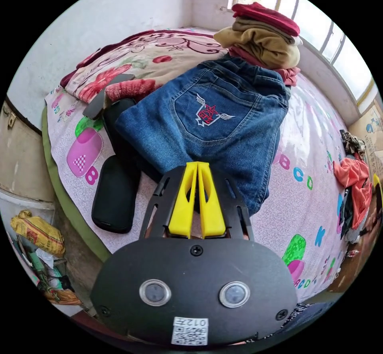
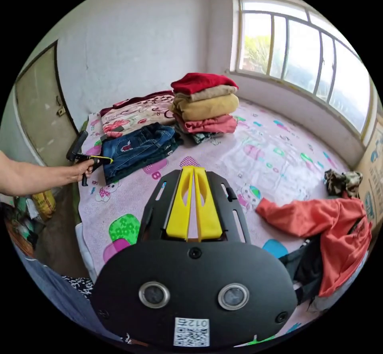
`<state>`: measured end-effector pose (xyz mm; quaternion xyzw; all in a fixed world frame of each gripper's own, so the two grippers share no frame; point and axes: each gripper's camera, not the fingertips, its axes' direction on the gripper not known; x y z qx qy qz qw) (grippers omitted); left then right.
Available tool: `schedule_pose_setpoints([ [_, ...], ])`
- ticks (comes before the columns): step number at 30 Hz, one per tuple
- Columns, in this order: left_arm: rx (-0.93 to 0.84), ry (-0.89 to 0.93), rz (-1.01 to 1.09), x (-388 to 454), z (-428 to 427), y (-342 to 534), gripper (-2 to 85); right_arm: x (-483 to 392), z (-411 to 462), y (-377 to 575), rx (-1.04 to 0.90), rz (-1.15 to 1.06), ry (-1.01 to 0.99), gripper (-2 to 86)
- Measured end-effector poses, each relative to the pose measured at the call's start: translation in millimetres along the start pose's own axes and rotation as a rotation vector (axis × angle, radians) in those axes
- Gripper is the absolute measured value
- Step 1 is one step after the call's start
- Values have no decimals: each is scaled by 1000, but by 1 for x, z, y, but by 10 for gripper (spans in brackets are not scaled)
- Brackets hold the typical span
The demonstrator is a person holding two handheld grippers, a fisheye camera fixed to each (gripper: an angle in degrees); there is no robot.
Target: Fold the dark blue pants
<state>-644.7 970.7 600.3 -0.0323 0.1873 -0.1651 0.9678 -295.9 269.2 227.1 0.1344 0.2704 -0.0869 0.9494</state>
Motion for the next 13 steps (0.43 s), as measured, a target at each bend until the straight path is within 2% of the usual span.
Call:
schedule_pose_setpoints([
  [2, 33, 49, -25, 14, -20, 4, 4, 28, -35, 40, 18, 49, 21, 2],
  [4, 183, 123, 31, 55, -62, 21, 5, 58, -87, 96, 58, 65, 119, 1],
  [7, 310, 262, 134, 127, -103, 52, 5, 91, -153, 167, 121, 71, 274, 4],
  [9, 334, 341, 205, 179, -115, 74, 5, 118, -182, 209, 116, 98, 324, 7],
  [13, 266, 544, 321, 295, -108, 120, 4, 228, -225, 304, -16, 347, 498, 16],
])
